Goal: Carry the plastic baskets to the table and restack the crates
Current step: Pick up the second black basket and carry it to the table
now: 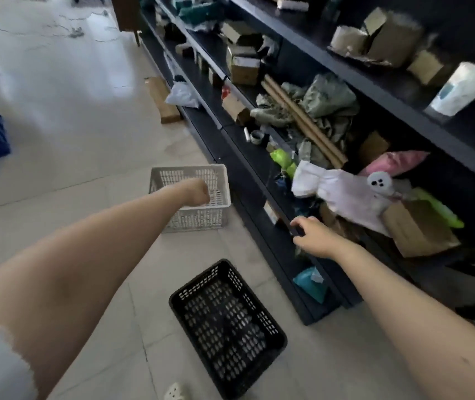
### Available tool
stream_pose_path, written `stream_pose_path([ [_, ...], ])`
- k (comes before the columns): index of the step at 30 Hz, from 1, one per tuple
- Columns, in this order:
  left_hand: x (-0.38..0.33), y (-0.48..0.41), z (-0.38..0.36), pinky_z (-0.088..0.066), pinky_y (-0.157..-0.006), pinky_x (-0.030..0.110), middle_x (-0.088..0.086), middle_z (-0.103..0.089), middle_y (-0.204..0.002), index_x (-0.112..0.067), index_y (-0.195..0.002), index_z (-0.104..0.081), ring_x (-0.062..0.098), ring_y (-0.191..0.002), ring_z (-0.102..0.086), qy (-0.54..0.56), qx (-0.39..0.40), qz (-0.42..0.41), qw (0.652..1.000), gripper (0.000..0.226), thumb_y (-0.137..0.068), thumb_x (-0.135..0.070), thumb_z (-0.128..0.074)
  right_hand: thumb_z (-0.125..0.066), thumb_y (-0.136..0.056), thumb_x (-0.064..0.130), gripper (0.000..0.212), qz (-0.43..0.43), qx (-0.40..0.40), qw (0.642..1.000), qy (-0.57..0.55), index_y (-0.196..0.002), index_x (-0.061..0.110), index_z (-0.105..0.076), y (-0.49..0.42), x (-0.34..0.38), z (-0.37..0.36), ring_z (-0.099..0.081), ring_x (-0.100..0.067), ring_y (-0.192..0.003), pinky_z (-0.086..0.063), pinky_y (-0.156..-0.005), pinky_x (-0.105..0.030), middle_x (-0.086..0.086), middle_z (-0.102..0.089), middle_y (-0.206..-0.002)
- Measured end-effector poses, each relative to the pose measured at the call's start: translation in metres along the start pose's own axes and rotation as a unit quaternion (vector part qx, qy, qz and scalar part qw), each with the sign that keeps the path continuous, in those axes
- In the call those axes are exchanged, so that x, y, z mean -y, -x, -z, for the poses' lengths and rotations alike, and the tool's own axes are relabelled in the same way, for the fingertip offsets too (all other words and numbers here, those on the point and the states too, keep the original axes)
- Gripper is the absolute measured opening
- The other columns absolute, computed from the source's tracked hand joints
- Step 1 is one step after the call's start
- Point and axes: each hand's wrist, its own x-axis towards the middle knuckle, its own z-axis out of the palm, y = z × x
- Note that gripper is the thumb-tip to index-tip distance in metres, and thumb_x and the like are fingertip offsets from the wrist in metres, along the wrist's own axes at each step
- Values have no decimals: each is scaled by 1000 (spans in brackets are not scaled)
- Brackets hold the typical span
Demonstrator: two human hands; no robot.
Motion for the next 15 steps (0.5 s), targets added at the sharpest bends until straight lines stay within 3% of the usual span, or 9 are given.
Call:
stream_pose_path([
  [4,-31,-20,-62,-48,-90,41,10,-60,-127,-14,-123,-60,32,-116,-58,-164,18,-68,984,37,-93,-28,-45,-54,-92,24,44,-110,0,993,-33,-135,16,-46,16,-65,-30,-52,-32,-118,-43,-101,-39,-14,-42,-133],
  [8,-58,-42,-113,-45,-101,43,10,-49,-142,-17,-139,-48,32,-128,-49,-164,59,-135,975,46,-95,-33,-42,-54,-93,23,43,-179,-40,980,-83,-134,15,-48,16,-95,-69,-53,-34,-117,-44,-96,-35,-16,-45,-133],
  [15,-40,-94,-174,-45,-91,40,10,-53,-131,-15,-136,-47,32,-120,-53,-247,115,-253,928,42,-99,-30,-34,-55,-92,19,46,-281,-22,946,-161,-137,10,-47,3,-111,-189,-49,-33,-124,-40,-100,-33,-17,-47,-139],
])
